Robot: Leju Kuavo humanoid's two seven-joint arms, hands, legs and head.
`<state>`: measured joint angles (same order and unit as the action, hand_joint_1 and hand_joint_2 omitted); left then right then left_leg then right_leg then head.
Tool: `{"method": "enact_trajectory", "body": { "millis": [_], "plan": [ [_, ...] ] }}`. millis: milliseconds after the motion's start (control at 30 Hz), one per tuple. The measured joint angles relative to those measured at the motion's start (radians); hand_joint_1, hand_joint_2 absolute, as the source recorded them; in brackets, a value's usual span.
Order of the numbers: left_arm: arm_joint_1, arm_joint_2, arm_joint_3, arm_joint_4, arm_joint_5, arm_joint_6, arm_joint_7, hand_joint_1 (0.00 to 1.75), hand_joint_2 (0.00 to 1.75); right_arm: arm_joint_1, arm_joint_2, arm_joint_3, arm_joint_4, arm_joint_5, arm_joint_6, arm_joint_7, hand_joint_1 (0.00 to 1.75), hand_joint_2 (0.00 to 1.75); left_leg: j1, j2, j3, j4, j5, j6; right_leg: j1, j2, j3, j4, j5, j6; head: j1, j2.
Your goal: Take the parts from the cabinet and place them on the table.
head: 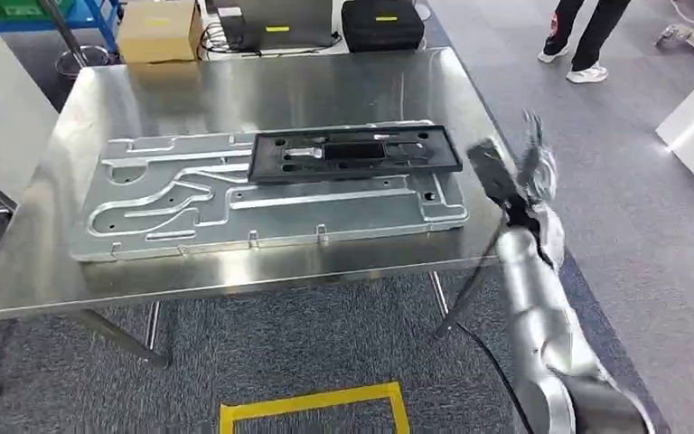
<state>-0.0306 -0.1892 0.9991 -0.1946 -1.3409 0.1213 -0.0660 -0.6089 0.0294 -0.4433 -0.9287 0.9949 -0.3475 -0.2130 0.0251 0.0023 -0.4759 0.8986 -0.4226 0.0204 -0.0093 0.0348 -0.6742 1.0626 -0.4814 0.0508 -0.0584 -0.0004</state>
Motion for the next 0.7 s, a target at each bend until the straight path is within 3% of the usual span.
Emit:
{"method": "enact_trajectory", "body": {
  "millis": [33,67,100,133,167,200,233,300,333,400,433,467,533,567,600,633,667,700],
  "plan": [
    [0.004,0.001,0.000,0.000,-0.003,-0.001,-0.004,0.00,0.00,0.091,0.022,-0.109,-0.056,-0.007,-0.004,-0.019,0.00,0.00,0.000,0.001,-0.010,0.005,0.004,0.000,-0.001,-0.006,-0.036,0.086,-0.045,0.007,0.000,0.000],
    [0.010,0.002,0.000,0.000,-0.002,0.002,-0.007,0.00,0.00,0.180,0.048,-0.201,-0.108,-0.016,-0.014,-0.035,0.00,0.00,0.000,0.006,-0.023,0.014,0.004,-0.001,-0.001,-0.006,-0.065,0.160,-0.069,0.013,0.000,0.000],
    [0.013,0.004,0.000,0.000,0.000,0.007,-0.015,0.00,0.00,0.241,0.070,-0.273,-0.146,-0.027,-0.030,-0.054,0.00,0.00,0.000,0.012,-0.034,0.025,0.004,-0.001,-0.002,-0.006,-0.073,0.184,-0.066,0.016,0.000,0.000],
    [0.011,0.006,0.001,0.000,0.001,0.012,-0.027,0.00,0.00,0.303,0.098,-0.349,-0.179,-0.055,-0.050,-0.084,0.00,0.00,0.002,0.017,-0.049,0.039,0.001,-0.003,-0.004,-0.007,-0.055,0.161,-0.044,0.021,0.000,0.000],
    [0.006,0.007,0.001,0.000,0.002,0.022,-0.039,0.00,0.00,0.346,0.124,-0.431,-0.195,-0.104,-0.073,-0.132,0.00,0.00,0.005,0.019,-0.064,0.054,-0.002,-0.008,-0.006,-0.007,-0.013,0.092,-0.012,0.027,0.000,0.000],
    [-0.003,0.006,0.001,0.000,0.005,0.027,-0.046,0.00,0.00,0.379,0.147,-0.511,-0.193,-0.156,-0.099,-0.189,0.00,0.00,0.010,0.022,-0.077,0.071,-0.006,-0.015,-0.011,-0.009,0.049,-0.003,0.017,0.034,0.000,0.000],
    [-0.014,0.008,0.001,0.000,0.005,0.032,-0.049,0.00,0.00,0.406,0.163,-0.561,-0.184,-0.179,-0.132,-0.249,0.00,0.00,0.010,0.023,-0.086,0.088,-0.010,-0.023,-0.019,-0.007,0.104,-0.086,0.022,0.040,0.000,0.000],
    [-0.028,0.014,0.002,-0.002,0.009,0.039,-0.049,0.00,0.00,0.459,0.181,-0.658,-0.123,-0.197,-0.188,-0.326,0.00,0.00,0.008,0.022,-0.085,0.093,-0.018,-0.042,-0.009,0.010,0.097,-0.045,0.050,0.004,0.001,0.000],
    [-0.037,0.014,0.002,-0.002,0.008,0.040,-0.043,0.00,0.00,0.478,0.184,-0.691,-0.091,-0.209,-0.205,-0.351,0.00,0.00,0.006,0.020,-0.085,0.102,-0.016,-0.046,-0.006,0.001,0.104,-0.061,0.032,-0.016,0.001,0.000],
    [-0.046,0.016,0.003,-0.002,0.005,0.040,-0.023,0.00,0.00,0.493,0.184,-0.760,0.009,-0.245,-0.234,-0.393,0.00,0.00,0.006,0.009,-0.093,0.102,-0.005,-0.060,-0.007,-0.013,0.091,-0.056,0.043,-0.038,0.001,0.000],
    [-0.045,0.018,0.003,-0.002,0.001,0.039,-0.012,0.00,0.00,0.495,0.185,-0.793,0.051,-0.259,-0.241,-0.391,0.00,0.00,0.009,0.008,-0.099,0.121,-0.032,-0.062,-0.008,-0.024,0.084,-0.058,0.052,-0.051,0.001,0.000],
    [-0.046,0.019,0.003,-0.002,-0.003,0.037,-0.002,0.00,0.00,0.496,0.184,-0.822,0.103,-0.270,-0.249,-0.373,0.00,0.00,0.009,0.008,-0.115,0.161,-0.093,-0.059,-0.005,-0.027,0.071,-0.058,0.062,-0.064,0.001,0.000],
    [-0.045,0.022,0.003,-0.002,-0.011,0.035,0.007,0.00,0.00,0.501,0.183,-0.847,0.199,-0.272,-0.250,-0.326,0.00,0.00,0.007,0.008,-0.144,0.298,-0.226,-0.056,0.002,-0.037,0.042,-0.058,0.084,-0.072,0.001,0.000],
    [-0.046,0.025,0.003,-0.002,-0.016,0.035,0.007,0.00,0.00,0.502,0.177,-0.854,0.258,-0.269,-0.236,-0.290,0.00,0.00,0.006,0.008,-0.151,0.366,-0.265,-0.055,0.007,-0.043,0.024,-0.057,0.097,-0.075,0.001,0.000],
    [-0.048,0.027,0.003,-0.002,-0.020,0.035,0.006,0.00,0.00,0.503,0.173,-0.859,0.302,-0.275,-0.207,-0.270,0.00,0.00,0.005,0.008,-0.146,0.406,-0.265,-0.052,0.013,-0.049,0.006,-0.056,0.111,-0.078,0.001,0.000],
    [-0.049,0.029,0.003,-0.002,-0.021,0.035,0.001,0.00,0.00,0.502,0.174,-0.868,0.338,-0.292,-0.163,-0.247,0.00,0.00,0.002,0.008,-0.124,0.409,-0.233,-0.048,0.017,-0.054,-0.011,-0.056,0.124,-0.079,0.001,0.000],
    [-0.051,0.029,0.002,-0.002,-0.024,0.035,-0.008,0.00,0.00,0.501,0.174,-0.878,0.377,-0.311,-0.080,-0.206,0.00,0.00,-0.003,0.008,-0.090,0.384,-0.184,-0.041,0.022,-0.059,-0.028,-0.056,0.138,-0.080,0.001,0.000],
    [-0.053,0.031,0.000,-0.002,-0.027,0.034,-0.019,0.00,0.00,0.499,0.172,-0.886,0.421,-0.324,0.023,-0.151,0.00,0.00,-0.011,0.009,-0.037,0.328,-0.140,-0.028,0.027,-0.063,-0.045,-0.056,0.153,-0.080,0.001,0.000]
  ]
}}
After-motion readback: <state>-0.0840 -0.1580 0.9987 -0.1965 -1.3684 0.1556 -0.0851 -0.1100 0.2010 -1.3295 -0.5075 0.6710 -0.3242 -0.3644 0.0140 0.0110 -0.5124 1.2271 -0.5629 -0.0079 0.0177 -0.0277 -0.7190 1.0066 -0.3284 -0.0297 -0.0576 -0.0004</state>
